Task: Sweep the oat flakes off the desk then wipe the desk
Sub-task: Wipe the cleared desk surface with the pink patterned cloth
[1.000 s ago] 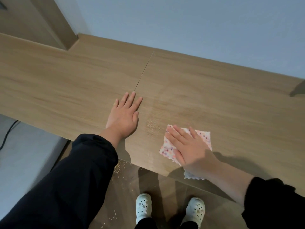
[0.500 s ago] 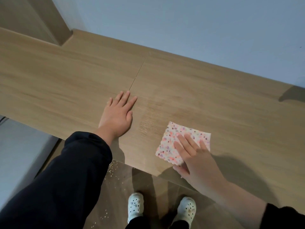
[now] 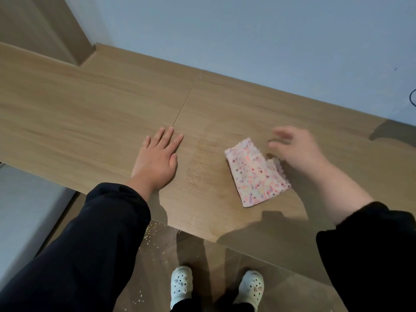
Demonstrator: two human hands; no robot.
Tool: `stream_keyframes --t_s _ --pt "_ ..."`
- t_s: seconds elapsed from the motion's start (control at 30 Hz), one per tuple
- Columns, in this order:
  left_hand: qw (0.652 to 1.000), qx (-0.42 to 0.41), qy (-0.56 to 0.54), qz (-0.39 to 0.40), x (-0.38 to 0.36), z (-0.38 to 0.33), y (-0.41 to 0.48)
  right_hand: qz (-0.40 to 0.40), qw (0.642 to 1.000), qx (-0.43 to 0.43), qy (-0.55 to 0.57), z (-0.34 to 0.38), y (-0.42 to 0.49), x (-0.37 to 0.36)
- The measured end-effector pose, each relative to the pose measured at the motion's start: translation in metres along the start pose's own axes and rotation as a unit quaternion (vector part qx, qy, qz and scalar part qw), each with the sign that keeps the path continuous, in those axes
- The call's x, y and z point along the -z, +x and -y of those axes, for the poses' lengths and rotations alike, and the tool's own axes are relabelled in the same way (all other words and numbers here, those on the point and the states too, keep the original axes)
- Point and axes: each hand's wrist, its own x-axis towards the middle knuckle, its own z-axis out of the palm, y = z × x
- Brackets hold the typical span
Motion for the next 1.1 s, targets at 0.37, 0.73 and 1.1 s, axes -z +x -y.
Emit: stream_keyframes --t_s 0.37,0.73,1.1 --pt "1.0 -0.005 -0.018 -0.001 0.0 0.001 0.001 0.051 0.921 0.136 -0.361 -0.01 0.05 -0.086" --pt "0.998 0.005 -0.066 -0.013 0.001 0.005 0.002 0.18 0.833 0.32 -0.415 0.0 -0.013 -0.108" --pt "0.995 0.036 -0.032 -0.085 0.002 -0.004 -0.004 0.166 0.86 0.312 -0.368 -0.031 -0.029 -0.088"
